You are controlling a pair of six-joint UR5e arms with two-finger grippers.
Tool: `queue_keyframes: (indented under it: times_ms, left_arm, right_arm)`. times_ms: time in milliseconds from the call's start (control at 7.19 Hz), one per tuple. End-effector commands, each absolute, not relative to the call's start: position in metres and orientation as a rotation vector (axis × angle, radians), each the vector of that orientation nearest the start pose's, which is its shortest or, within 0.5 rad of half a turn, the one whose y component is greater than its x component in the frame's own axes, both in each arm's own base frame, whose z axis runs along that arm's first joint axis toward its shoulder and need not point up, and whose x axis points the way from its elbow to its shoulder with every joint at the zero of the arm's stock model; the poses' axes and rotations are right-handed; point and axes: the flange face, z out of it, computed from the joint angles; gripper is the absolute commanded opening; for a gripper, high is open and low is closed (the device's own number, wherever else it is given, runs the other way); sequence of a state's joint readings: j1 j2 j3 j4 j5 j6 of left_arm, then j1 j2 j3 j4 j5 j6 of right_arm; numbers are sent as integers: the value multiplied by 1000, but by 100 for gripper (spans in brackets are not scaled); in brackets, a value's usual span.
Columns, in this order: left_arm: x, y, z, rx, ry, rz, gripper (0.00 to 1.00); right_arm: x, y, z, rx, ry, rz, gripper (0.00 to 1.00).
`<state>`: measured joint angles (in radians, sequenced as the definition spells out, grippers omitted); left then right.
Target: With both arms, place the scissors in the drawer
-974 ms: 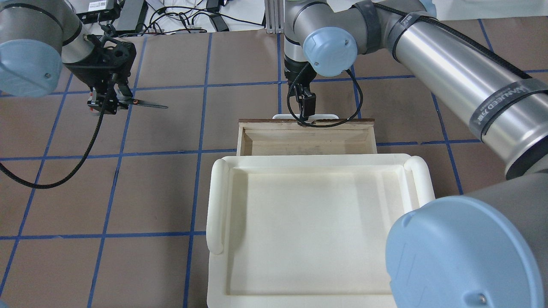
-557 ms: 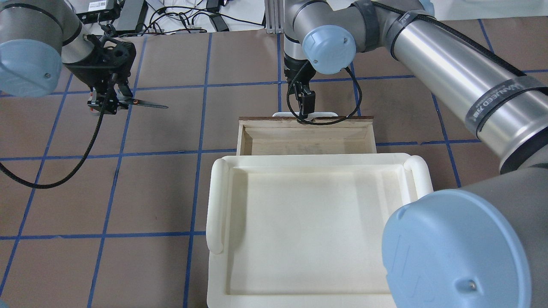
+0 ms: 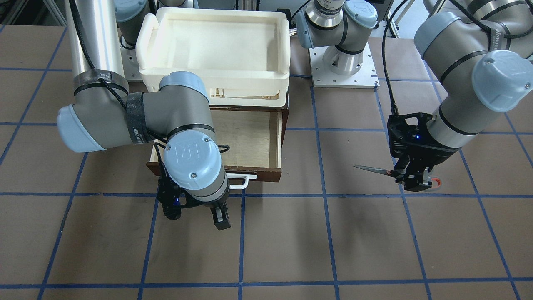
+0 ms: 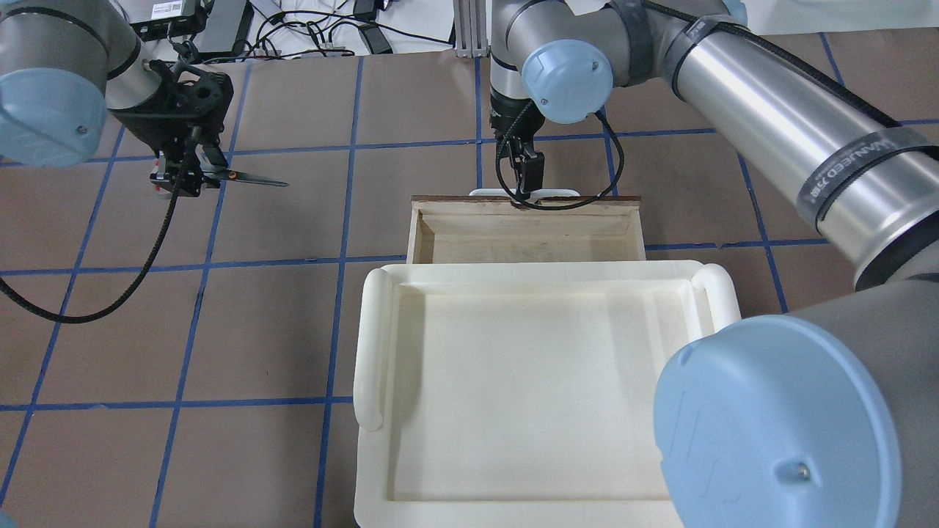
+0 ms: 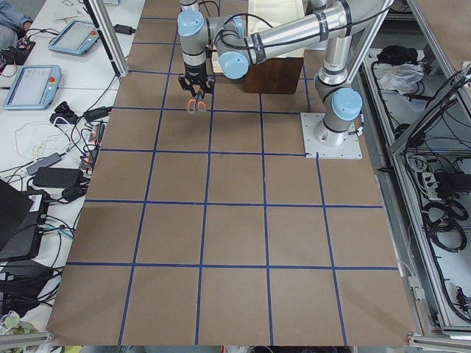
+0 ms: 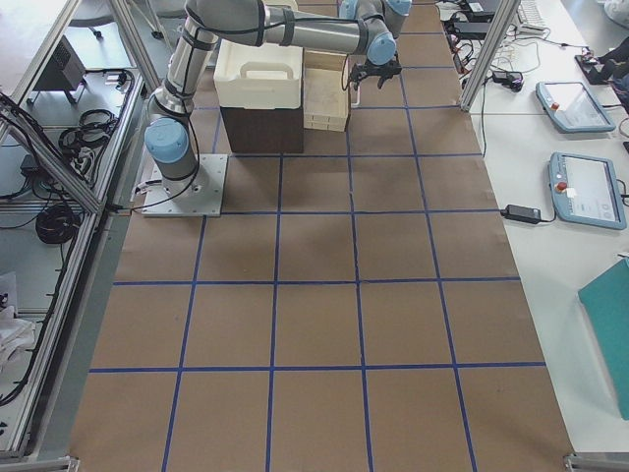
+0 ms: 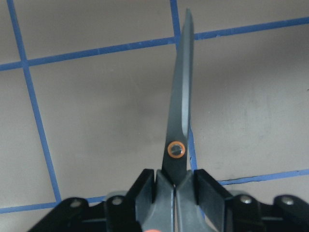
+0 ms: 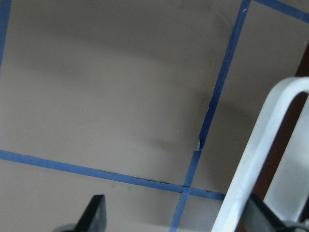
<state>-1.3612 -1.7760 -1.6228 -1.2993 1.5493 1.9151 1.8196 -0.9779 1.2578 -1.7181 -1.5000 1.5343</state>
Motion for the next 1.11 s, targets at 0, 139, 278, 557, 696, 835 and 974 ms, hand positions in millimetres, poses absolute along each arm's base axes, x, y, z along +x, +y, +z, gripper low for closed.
queue_keyframes:
  times_ms: [0, 139, 278, 557, 696, 835, 974]
  left_arm:
    - [-14, -583, 381, -2368, -2068, 41, 0]
    - [-15, -583, 380, -2369, -2065, 40, 0]
    - [-14, -583, 381, -2368, -2068, 41, 0]
    - [-14, -582, 382, -2369, -2069, 42, 0]
    - [-14, -583, 382, -2369, -2068, 44, 0]
    - [-17, -582, 384, -2365, -2074, 51, 0]
    - [-20, -580, 387, -2359, -2079, 55, 0]
  right_arm:
    - [309, -652, 296, 1913, 2547, 207, 100]
    - [309, -653, 294, 1912, 2550, 210, 100]
    - [309, -654, 295, 1913, 2547, 207, 100]
    - [310, -656, 294, 1911, 2550, 205, 100]
    - [310, -656, 293, 1912, 2551, 205, 100]
    - [310, -657, 292, 1912, 2551, 205, 100]
    - [309, -658, 293, 1912, 2550, 204, 100]
